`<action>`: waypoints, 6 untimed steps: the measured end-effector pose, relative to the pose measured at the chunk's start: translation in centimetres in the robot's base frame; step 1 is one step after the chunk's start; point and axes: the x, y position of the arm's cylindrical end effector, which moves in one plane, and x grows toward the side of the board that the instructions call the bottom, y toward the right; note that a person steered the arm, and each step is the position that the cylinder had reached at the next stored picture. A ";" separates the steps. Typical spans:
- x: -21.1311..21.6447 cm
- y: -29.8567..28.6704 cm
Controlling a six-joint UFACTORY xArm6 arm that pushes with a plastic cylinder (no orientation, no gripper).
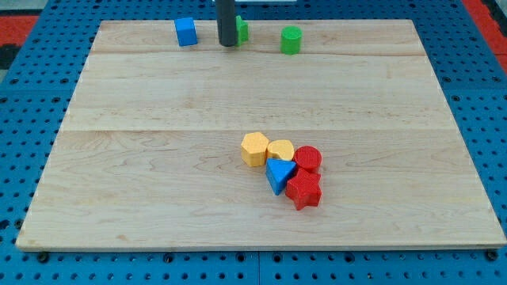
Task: Point at green circle
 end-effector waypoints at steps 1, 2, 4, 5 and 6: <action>1.5 -0.3; 4.0 -1.0; 3.0 12.4; 1.2 14.8; 1.4 15.8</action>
